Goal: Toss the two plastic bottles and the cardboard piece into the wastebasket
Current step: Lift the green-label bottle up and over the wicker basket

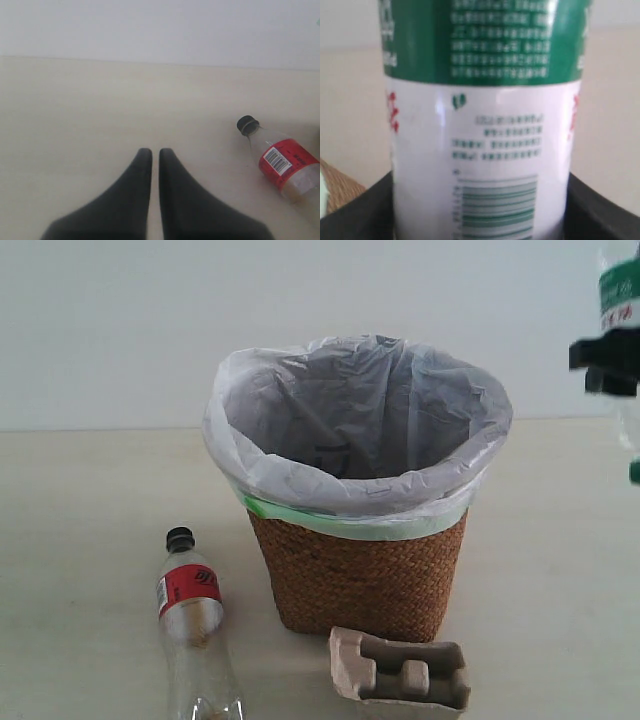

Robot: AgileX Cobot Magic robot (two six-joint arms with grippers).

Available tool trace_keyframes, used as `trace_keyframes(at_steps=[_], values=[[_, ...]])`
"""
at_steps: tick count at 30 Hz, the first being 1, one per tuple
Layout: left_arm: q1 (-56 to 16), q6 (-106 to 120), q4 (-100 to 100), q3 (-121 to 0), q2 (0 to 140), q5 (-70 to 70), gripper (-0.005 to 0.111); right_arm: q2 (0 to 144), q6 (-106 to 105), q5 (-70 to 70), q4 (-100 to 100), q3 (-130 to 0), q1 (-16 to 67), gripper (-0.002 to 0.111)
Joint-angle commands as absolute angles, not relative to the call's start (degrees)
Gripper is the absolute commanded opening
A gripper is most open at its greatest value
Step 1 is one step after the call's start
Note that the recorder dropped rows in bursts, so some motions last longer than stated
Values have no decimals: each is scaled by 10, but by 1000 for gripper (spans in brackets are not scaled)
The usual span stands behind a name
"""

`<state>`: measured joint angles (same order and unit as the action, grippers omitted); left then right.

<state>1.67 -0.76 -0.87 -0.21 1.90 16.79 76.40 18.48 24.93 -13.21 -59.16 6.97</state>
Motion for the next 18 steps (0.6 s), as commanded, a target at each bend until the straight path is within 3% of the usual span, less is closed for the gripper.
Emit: trace_keyframes(at_steps=[1, 5, 13, 18], values=[[14, -5, -8, 0, 15, 163, 5, 694, 179, 183, -151, -607, 68, 0], [14, -5, -8, 0, 15, 163, 5, 668, 176, 148, -161, -607, 68, 0], [14, -5, -8, 0, 15, 163, 5, 701, 238, 234, -230, -607, 32, 0], [14, -5, -8, 0, 15, 163, 5, 704, 160, 130, -105, -609, 131, 0]])
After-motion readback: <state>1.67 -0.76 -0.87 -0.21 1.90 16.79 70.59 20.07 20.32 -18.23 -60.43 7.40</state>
